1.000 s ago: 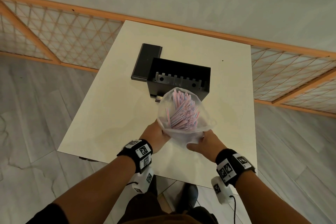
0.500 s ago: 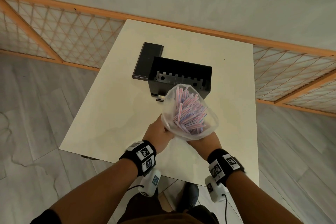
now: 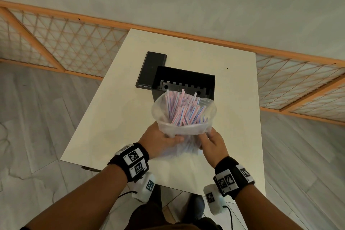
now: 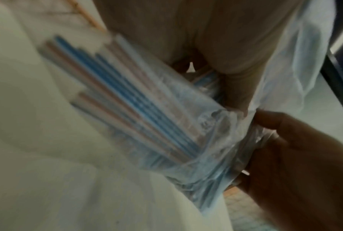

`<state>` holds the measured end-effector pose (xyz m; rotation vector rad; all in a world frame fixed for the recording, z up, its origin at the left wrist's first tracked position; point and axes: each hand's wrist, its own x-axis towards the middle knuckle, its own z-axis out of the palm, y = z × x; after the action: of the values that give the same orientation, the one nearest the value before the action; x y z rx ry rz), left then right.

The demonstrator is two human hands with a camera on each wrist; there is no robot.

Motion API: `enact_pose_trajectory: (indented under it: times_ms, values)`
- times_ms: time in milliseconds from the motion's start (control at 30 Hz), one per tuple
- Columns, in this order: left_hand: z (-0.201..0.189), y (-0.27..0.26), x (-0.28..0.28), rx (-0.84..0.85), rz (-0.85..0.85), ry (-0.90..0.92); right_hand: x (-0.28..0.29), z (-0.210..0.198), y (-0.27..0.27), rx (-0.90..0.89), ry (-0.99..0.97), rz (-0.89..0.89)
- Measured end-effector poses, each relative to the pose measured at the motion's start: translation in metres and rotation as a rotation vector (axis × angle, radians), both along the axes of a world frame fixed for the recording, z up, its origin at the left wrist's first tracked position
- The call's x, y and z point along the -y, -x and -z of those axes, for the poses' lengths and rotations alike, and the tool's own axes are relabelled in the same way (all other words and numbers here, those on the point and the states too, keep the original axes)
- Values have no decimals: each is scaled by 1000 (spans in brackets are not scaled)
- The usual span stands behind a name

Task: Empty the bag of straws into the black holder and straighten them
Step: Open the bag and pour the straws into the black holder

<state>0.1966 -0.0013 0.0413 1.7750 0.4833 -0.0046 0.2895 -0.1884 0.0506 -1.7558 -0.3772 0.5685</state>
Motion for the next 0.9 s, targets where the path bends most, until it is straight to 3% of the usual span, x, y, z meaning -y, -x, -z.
enact_pose_trajectory:
  times_ms: [267,400,467,533,633,800,900]
  values:
    - [-32,-1,4,175,-203,338,-23,-25,0,-109,-163,-20]
    - [-47,0,-3,204,-101,415,-32,-33,2,-235,-195,-172]
    - [-53,-1,-12,148,-47,357,-39,-38,1,-270,-228,-233]
    - [-56,-2,-24,105,5,188,-51,-43,1,-263,-235,-314]
    - [-58,-5,-38,150,86,182,-72,-51,3,-197,-237,-401]
    - [-60,-12,-68,39,88,33,-111,-54,-7,-142,-275,-285]
    - [-90,-24,-85,18,193,-127,-128,-49,-17,-292,-353,-125]
